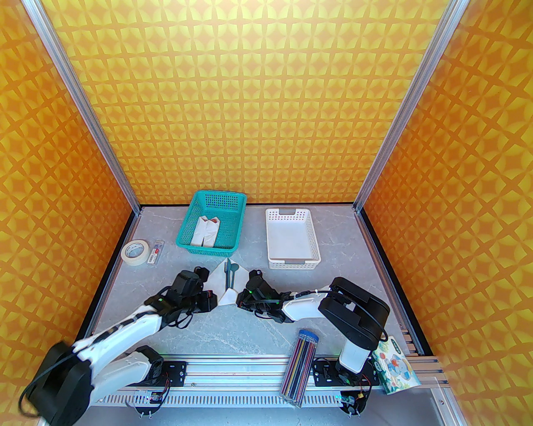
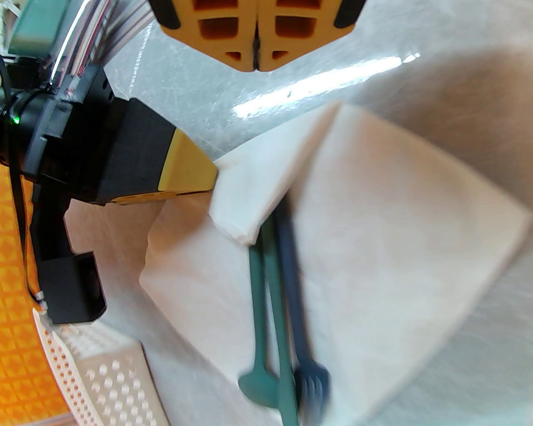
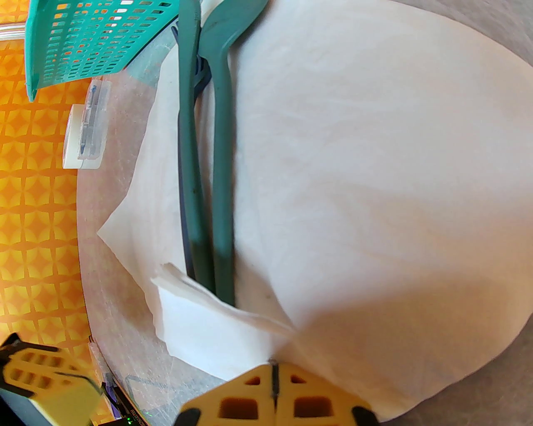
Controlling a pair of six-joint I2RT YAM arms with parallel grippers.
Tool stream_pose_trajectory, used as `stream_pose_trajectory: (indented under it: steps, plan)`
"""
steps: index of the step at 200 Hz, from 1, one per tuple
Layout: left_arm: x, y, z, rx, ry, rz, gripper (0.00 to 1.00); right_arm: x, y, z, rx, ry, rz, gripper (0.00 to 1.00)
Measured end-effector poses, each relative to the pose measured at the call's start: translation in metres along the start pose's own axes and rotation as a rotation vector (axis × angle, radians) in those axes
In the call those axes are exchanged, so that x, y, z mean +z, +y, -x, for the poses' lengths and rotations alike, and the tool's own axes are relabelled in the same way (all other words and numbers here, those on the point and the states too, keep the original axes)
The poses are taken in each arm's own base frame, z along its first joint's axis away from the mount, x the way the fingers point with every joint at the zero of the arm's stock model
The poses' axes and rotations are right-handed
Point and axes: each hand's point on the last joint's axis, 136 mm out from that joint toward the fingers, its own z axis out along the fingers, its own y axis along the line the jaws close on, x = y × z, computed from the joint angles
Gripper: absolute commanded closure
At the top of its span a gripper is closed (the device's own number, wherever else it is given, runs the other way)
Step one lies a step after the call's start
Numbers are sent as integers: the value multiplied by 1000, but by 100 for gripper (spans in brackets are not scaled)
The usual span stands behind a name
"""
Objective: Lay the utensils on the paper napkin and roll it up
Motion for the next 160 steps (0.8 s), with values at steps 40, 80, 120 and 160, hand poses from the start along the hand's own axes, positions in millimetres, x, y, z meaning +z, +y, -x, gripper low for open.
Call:
stream_pose_trajectory:
  steps: [40,80,120,160]
  plan:
    - [22,5,-8,-25,72,-14,100,0,0,0,0,1,-4,97]
    - [33,8,-6,-27,86,-4,100,0,0,0,0,2,-5,97]
    - [33,15,-1,-29,65,24,100,0,0,0,0,2,-5,97]
    - [32,22,5,-24,39,49,100,0,0,0,0,2,-5,97]
